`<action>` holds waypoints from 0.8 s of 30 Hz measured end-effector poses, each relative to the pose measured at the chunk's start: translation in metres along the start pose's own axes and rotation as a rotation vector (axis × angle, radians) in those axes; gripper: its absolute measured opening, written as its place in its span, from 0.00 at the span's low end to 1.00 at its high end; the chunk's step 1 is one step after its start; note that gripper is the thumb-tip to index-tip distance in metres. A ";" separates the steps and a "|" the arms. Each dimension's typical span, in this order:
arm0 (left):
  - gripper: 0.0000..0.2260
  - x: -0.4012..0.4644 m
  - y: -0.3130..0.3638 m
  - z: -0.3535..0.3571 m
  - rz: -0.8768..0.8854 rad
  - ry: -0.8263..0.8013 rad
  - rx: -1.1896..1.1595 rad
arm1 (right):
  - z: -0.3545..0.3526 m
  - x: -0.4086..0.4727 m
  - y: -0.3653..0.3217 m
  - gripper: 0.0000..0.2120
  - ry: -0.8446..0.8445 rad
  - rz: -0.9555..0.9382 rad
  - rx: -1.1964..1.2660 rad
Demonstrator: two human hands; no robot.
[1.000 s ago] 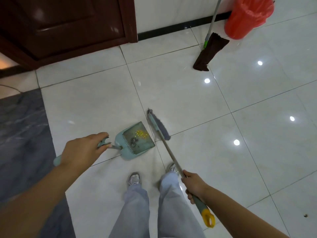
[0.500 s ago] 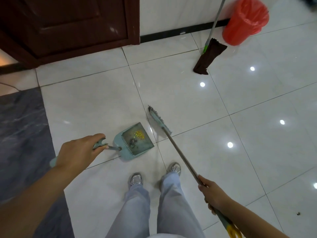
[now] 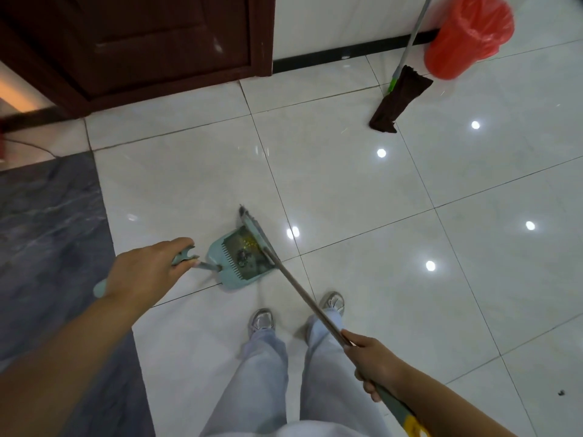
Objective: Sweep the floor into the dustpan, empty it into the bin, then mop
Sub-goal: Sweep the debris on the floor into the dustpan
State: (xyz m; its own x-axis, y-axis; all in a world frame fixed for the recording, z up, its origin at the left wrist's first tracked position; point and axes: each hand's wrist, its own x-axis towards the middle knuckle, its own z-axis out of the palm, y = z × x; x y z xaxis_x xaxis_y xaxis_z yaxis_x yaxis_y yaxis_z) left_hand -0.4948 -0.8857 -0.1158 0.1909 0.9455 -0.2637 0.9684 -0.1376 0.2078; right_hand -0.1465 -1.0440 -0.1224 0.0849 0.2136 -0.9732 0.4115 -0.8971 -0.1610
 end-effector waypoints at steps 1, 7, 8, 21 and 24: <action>0.13 -0.002 -0.001 0.000 -0.006 -0.006 -0.001 | -0.002 -0.006 0.006 0.23 0.015 0.005 -0.006; 0.13 -0.020 -0.005 -0.001 -0.090 -0.047 -0.023 | -0.002 -0.012 0.008 0.22 0.136 -0.055 -0.029; 0.13 -0.024 -0.008 -0.001 -0.094 -0.037 -0.024 | -0.001 -0.005 0.004 0.22 0.160 -0.054 -0.034; 0.16 -0.062 -0.032 -0.003 -0.200 -0.012 -0.080 | 0.056 0.020 -0.018 0.18 0.029 -0.048 -0.094; 0.16 -0.074 -0.036 -0.004 -0.193 0.000 -0.113 | 0.046 -0.005 0.004 0.20 0.044 -0.098 -0.090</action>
State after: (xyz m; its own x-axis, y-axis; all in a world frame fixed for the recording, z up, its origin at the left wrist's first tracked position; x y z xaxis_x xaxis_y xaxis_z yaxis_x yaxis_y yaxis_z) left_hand -0.5440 -0.9493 -0.0996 0.0040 0.9513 -0.3083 0.9629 0.0795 0.2578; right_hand -0.1870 -1.0668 -0.1256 0.0788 0.3173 -0.9450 0.4997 -0.8329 -0.2379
